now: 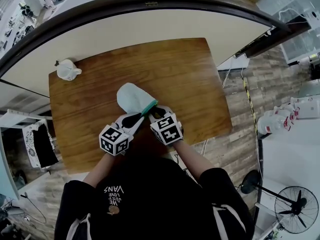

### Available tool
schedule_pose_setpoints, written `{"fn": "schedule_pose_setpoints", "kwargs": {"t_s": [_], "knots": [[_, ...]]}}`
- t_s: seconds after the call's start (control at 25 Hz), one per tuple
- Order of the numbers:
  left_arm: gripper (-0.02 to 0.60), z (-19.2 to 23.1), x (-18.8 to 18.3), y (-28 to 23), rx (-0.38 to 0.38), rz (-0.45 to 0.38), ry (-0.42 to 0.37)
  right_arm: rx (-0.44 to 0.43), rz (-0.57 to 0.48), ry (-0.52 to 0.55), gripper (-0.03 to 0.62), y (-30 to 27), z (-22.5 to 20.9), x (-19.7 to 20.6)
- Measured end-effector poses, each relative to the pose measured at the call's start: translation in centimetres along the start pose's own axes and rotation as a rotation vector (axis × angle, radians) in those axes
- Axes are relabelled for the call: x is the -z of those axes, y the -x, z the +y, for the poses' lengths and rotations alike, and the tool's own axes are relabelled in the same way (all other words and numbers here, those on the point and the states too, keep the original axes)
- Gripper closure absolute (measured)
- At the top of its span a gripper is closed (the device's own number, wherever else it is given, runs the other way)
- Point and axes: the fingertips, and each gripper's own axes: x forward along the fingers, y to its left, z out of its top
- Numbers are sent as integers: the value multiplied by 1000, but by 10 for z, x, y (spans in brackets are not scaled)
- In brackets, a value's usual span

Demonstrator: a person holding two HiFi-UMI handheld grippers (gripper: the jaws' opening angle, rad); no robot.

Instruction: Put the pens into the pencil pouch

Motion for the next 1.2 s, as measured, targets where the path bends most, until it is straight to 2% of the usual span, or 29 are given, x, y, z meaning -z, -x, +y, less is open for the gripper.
{"fn": "schedule_pose_setpoints", "kwargs": {"t_s": [0.28, 0.64, 0.92, 1.2], "knots": [[531, -1, -3, -3, 28, -15, 27, 12, -35, -25, 528, -5, -3, -6], [529, 10, 3, -7, -14, -4, 46, 15, -79, -78, 500, 4, -7, -1], [529, 17, 10, -10, -6, 22, 52, 78, -102, -212, 499, 28, -10, 18], [529, 18, 28, -18, 15, 101, 3, 157, -104, -312, 499, 55, -3, 47]]}}
